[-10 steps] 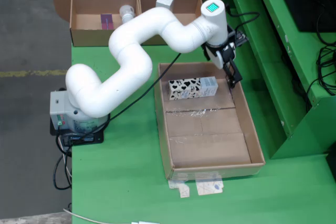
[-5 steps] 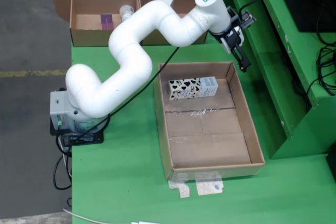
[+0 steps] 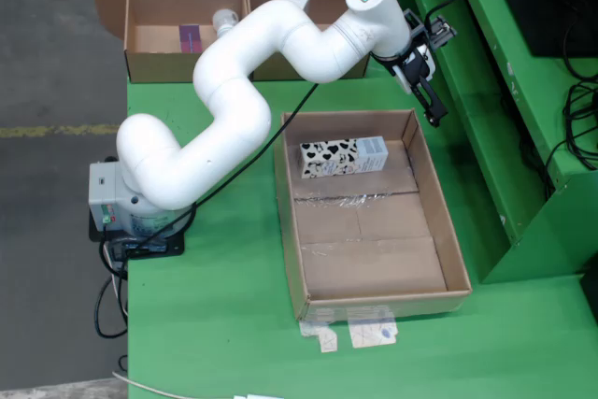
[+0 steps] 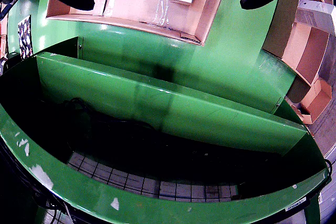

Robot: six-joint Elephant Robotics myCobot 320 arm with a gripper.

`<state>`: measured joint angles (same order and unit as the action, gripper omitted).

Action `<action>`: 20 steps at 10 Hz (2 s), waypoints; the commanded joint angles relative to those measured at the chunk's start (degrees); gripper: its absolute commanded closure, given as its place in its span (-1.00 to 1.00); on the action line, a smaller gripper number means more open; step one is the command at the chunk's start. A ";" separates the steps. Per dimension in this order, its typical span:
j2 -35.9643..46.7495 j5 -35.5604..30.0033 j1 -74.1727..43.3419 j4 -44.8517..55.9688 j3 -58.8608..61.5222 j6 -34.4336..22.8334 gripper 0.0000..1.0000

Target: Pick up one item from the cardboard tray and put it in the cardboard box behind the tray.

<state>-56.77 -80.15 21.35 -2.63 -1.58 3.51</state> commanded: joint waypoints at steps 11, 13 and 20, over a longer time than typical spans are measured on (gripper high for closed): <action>1.50 -0.85 -0.81 3.70 1.58 0.82 -1.00; 0.97 -1.82 -1.06 5.76 1.58 0.93 -1.00; -1.98 -4.10 -2.58 7.24 1.58 0.66 -1.00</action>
<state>-59.23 -83.84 19.51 5.09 -1.49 4.21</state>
